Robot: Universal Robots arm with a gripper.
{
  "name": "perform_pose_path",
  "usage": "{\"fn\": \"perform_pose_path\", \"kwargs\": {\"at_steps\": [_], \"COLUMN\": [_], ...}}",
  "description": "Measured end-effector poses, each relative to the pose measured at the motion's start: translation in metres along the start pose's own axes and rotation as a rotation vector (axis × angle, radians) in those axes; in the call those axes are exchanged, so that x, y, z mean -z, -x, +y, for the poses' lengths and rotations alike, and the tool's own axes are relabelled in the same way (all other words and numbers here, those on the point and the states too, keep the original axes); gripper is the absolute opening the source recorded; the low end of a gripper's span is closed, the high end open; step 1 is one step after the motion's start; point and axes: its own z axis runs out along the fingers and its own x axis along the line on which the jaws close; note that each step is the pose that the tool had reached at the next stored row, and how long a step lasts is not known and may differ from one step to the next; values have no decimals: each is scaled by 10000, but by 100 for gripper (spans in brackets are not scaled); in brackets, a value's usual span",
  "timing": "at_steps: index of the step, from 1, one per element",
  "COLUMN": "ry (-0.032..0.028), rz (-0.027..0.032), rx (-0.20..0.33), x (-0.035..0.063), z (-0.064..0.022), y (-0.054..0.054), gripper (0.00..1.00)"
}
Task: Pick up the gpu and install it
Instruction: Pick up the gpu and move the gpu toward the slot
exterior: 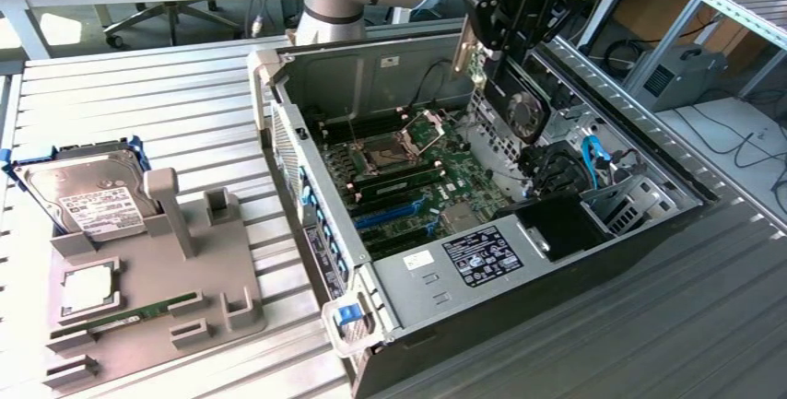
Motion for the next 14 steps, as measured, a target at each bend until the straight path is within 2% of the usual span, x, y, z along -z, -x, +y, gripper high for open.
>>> {"fn": "perform_pose_path", "kwargs": {"at_steps": [8, 14], "ry": [-7, -13], "rz": [-5, -11], "rx": [158, 319], "x": [-35, -57], "z": [16, 73], "y": [-2, -6], "gripper": [27, 27]}}
